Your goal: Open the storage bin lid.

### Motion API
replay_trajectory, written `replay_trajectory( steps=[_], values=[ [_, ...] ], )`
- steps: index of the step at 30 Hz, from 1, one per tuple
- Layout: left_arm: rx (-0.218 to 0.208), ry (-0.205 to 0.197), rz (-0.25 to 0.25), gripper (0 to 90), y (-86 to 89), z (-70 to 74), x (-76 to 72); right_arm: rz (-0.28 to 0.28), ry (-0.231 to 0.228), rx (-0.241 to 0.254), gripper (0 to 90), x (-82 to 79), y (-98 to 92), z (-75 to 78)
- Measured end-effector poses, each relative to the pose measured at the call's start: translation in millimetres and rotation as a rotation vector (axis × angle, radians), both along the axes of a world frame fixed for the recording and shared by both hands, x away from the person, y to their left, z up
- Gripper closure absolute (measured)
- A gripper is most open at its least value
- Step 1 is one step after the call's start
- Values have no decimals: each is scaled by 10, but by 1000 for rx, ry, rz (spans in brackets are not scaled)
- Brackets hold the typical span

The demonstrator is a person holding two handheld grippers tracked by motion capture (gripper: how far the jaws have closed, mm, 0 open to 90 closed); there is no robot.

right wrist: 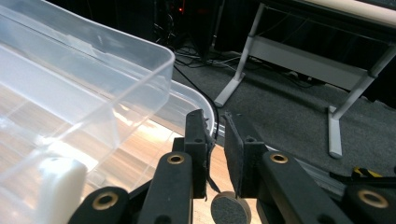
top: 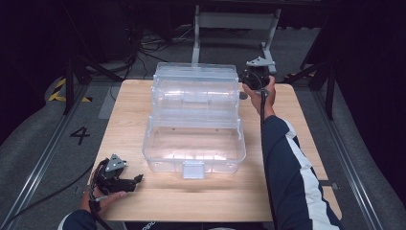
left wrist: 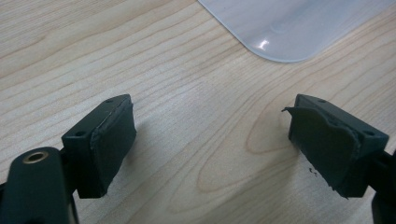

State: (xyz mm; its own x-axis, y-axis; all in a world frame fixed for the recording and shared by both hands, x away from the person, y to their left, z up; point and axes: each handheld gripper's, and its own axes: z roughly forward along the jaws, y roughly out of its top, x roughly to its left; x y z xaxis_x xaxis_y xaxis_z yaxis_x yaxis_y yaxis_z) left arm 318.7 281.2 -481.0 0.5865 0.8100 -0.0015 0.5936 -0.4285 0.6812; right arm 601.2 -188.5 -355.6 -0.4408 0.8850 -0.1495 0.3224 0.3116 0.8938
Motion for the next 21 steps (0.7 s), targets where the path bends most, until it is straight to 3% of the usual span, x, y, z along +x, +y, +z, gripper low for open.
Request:
replay_trajectory(
  steps=[21],
  values=[
    [3,-1,2,152,0,0,-2,78,-48,-22,801,-188,6,202]
  ],
)
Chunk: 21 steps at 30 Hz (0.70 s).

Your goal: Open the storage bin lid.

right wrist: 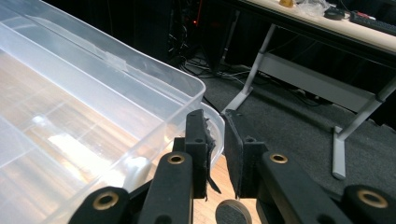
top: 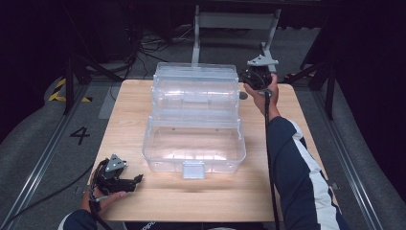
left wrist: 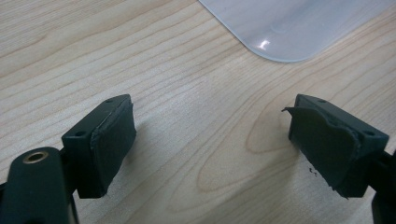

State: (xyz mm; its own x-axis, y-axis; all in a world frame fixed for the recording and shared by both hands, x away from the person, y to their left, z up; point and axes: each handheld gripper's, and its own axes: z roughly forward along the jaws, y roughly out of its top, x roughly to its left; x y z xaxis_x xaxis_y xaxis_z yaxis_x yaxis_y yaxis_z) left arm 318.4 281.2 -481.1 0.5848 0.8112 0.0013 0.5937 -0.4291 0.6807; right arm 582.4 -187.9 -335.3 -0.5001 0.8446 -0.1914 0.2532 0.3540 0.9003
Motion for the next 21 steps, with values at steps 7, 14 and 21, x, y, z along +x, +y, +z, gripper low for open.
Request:
replay_trajectory(
  steps=[7,14,21],
  values=[
    [0,0,0,152,0,0,0,19,-11,-11,800,-56,-5,53],
    [0,0,0,152,0,0,0,41,-19,-24,800,-155,-24,87],
    [0,0,0,152,0,0,0,68,-23,-39,800,-275,-72,132]
  ],
)
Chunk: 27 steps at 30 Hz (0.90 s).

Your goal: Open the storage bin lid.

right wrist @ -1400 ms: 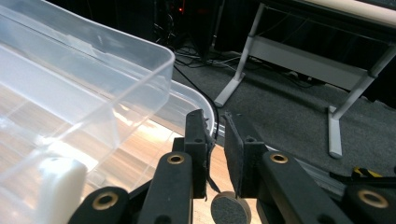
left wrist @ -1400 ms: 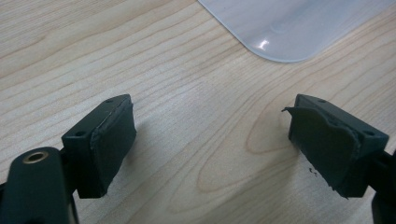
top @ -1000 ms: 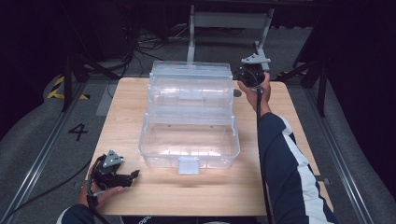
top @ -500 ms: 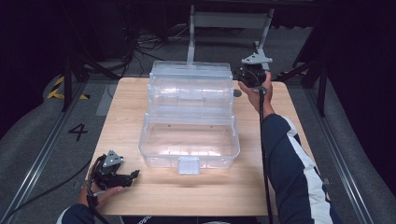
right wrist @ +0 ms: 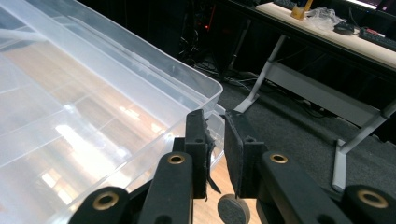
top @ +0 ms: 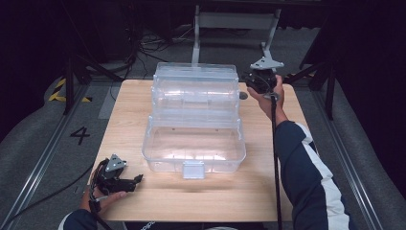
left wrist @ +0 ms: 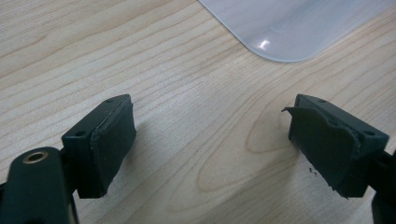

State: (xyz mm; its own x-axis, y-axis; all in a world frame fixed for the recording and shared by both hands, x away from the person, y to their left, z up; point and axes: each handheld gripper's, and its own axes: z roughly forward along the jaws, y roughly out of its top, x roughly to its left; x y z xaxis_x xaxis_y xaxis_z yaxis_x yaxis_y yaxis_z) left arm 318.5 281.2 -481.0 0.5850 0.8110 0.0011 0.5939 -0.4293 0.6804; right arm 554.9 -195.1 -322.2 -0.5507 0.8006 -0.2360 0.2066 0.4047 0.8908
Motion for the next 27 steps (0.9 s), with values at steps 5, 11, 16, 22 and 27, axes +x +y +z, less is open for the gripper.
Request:
replay_trajectory(
  steps=[5,11,16,22,27],
  values=[
    [0,0,0,152,0,0,0,20,-7,-13,799,-105,-47,3],
    [0,0,0,152,0,0,1,47,-10,-21,795,-227,-116,16],
    [-6,2,-1,150,-3,-2,6,66,-2,-33,794,-334,-162,23],
    [-9,-4,-4,148,-10,-8,31,97,3,-54,791,-485,-205,16],
    [-6,6,-1,139,-25,-5,83,107,-1,-74,786,-626,-249,2]
  ],
)
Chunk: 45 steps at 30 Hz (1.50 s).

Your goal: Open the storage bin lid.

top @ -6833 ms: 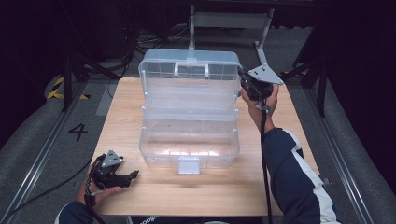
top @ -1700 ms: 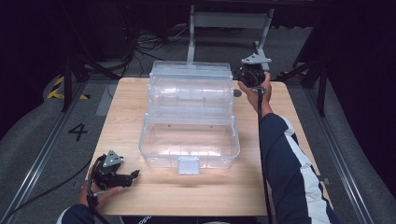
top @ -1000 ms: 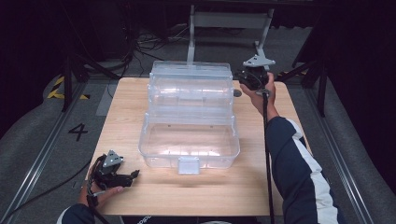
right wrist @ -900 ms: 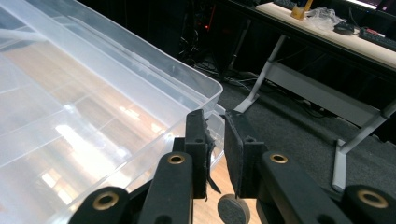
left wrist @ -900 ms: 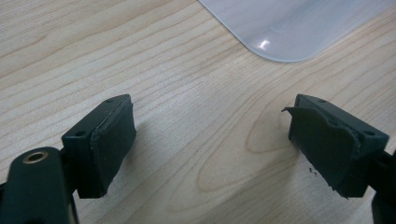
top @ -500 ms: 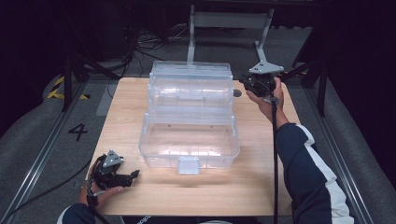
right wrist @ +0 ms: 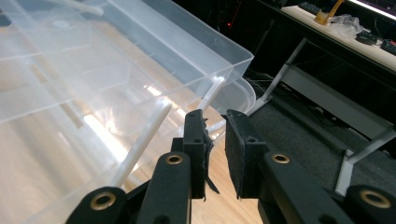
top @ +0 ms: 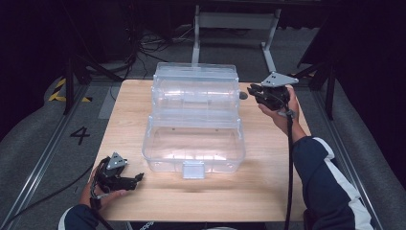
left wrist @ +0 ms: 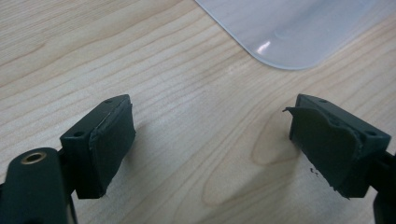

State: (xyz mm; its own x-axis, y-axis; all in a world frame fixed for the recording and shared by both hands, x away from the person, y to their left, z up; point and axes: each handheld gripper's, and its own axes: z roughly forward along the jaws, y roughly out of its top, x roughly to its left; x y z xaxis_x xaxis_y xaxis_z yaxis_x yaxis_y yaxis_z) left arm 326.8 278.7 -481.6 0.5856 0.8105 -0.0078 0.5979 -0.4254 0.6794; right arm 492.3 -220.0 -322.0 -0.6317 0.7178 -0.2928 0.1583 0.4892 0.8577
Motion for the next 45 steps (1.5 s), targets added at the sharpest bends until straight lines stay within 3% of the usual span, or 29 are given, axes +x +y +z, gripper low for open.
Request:
replay_trajectory(
  steps=[11,29,45],
  values=[
    [10,2,-13,88,-34,-4,93,42,18,-51,787,-275,-154,-91],
    [3,2,-10,86,-48,-8,100,84,71,-80,766,-627,-382,-344],
    [6,-1,-7,86,-47,-7,101,85,103,-98,747,-893,-572,-607]
  ],
)
